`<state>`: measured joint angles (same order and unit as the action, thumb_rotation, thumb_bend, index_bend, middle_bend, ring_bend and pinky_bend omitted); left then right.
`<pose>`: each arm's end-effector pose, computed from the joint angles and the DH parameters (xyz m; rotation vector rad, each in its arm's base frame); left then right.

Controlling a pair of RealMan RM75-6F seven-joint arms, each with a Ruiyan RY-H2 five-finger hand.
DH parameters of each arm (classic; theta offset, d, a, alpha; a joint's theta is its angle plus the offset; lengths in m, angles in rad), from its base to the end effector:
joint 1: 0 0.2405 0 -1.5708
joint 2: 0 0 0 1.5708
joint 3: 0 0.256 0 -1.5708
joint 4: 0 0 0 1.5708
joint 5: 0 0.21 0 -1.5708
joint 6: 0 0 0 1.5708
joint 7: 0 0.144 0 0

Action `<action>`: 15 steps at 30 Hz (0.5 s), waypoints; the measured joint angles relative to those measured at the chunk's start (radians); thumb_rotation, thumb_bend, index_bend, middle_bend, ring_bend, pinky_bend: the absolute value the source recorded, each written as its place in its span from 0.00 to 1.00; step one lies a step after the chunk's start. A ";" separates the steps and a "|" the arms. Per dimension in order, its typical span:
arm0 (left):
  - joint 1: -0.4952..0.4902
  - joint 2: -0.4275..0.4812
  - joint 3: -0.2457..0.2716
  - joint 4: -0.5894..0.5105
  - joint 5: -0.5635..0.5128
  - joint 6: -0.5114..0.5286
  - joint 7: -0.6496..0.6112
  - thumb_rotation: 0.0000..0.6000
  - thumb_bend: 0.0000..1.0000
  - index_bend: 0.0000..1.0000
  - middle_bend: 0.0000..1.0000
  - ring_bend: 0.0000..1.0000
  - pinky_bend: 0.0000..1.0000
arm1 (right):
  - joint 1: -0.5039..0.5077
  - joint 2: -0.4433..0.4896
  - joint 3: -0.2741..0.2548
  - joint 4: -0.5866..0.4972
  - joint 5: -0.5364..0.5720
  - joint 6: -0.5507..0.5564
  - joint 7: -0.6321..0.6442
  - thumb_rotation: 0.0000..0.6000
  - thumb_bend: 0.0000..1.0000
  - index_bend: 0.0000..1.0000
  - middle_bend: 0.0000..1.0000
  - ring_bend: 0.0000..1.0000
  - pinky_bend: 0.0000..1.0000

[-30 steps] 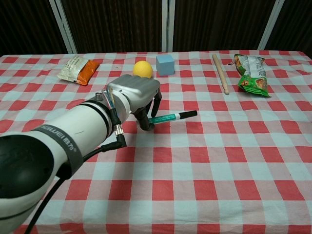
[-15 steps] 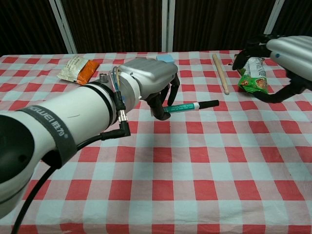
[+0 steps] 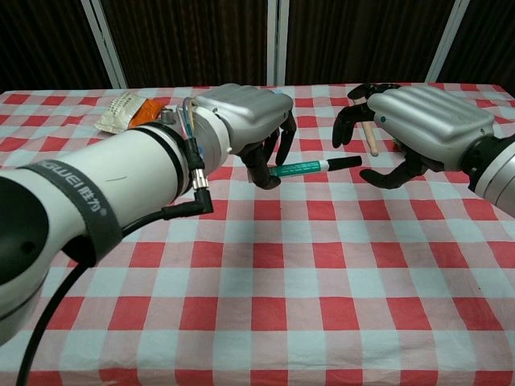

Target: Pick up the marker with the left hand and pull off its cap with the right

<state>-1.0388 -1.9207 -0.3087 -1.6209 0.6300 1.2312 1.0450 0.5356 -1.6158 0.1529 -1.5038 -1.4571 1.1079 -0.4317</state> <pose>0.0059 0.2978 -0.0931 -1.9484 -0.8240 -0.8185 -0.1528 -0.2861 -0.0223 1.8910 -0.7153 1.0321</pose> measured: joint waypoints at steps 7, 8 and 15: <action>-0.001 0.008 0.011 -0.014 0.008 0.010 -0.010 1.00 0.33 0.55 0.60 1.00 0.96 | 0.011 -0.031 -0.006 0.032 0.005 0.007 0.006 1.00 0.24 0.40 0.39 0.10 0.13; -0.001 0.008 0.014 -0.015 0.011 0.011 -0.013 1.00 0.33 0.55 0.60 1.00 0.96 | 0.013 -0.035 -0.006 0.038 0.005 0.009 0.009 1.00 0.24 0.40 0.39 0.10 0.13; -0.002 0.009 0.018 -0.016 0.008 0.013 -0.023 1.00 0.33 0.55 0.60 1.00 0.96 | 0.020 -0.053 -0.011 0.069 -0.004 0.029 0.022 1.00 0.24 0.43 0.42 0.13 0.15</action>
<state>-1.0413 -1.9117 -0.2907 -1.6365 0.6381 1.2441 1.0215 0.5555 -1.6691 0.1420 -1.4352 -1.4610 1.1371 -0.4098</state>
